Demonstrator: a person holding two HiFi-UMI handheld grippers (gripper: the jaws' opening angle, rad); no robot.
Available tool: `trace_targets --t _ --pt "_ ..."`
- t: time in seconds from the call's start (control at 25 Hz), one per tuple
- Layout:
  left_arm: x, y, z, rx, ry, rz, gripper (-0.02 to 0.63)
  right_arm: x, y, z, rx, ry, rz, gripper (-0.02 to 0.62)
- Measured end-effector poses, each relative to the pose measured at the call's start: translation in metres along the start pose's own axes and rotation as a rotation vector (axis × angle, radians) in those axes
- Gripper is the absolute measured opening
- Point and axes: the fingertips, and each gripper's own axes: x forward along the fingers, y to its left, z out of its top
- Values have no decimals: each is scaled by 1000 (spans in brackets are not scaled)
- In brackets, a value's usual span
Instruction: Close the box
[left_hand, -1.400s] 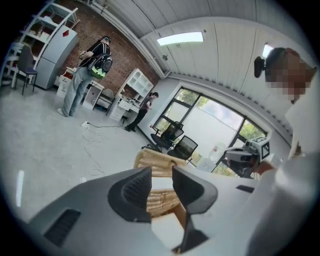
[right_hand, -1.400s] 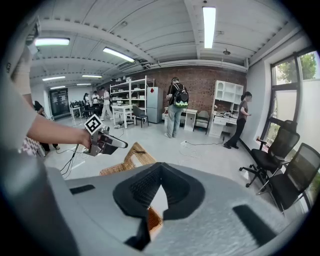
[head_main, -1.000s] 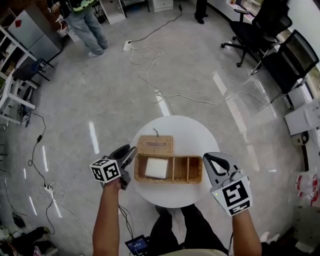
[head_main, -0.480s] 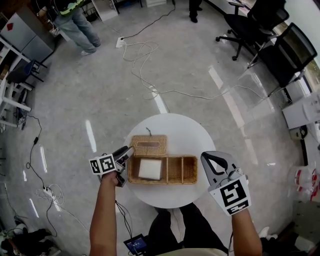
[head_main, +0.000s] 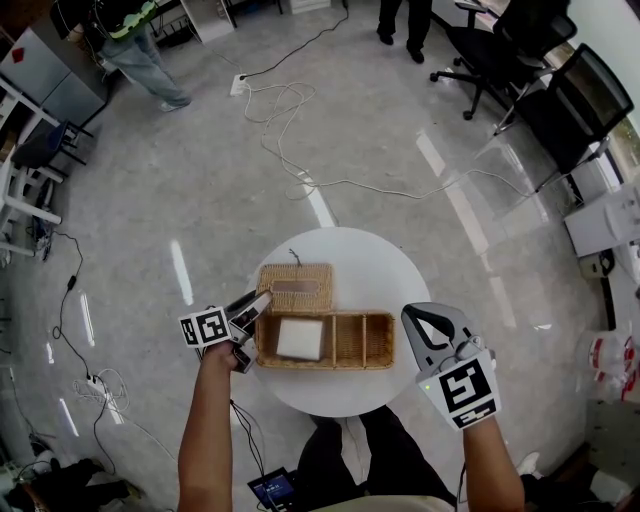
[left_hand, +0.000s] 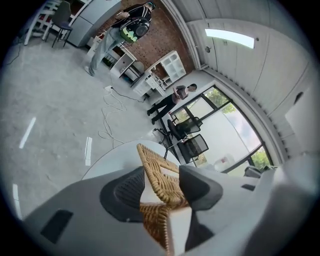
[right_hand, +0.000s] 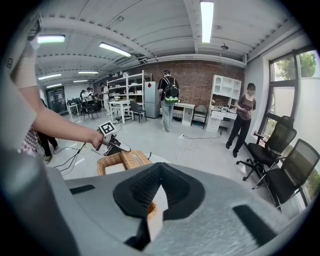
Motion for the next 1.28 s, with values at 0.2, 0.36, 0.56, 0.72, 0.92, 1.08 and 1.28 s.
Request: trace_targets --t 0.2,0.36,0.56,0.72,0.92,1.08,1.28 --pt "-6 -16 9 18 -72 -70 209 0 7 -2 0 6 6 -8" --pt "-11 -23 13 58 -101 -101 209 4 10 -2 -5 10 7 -8" --pt "-20 -23 16 124 -134 -88 209 4 14 2 -9 10 5 -8" --pt "-22 -31 10 140 -146 -107 209 2 18 0 -15 8 2 -8" --pt "-22 -38 11 177 -165 -128 209 5 25 -2 -8 25 7 -8" --pt "-26 -46 10 229 -165 -141 209 2 25 -1 -7 26 0 -8" --pt "-27 -52 3 292 -174 -147 209 -2 21 -7 -4 34 -10 -8"
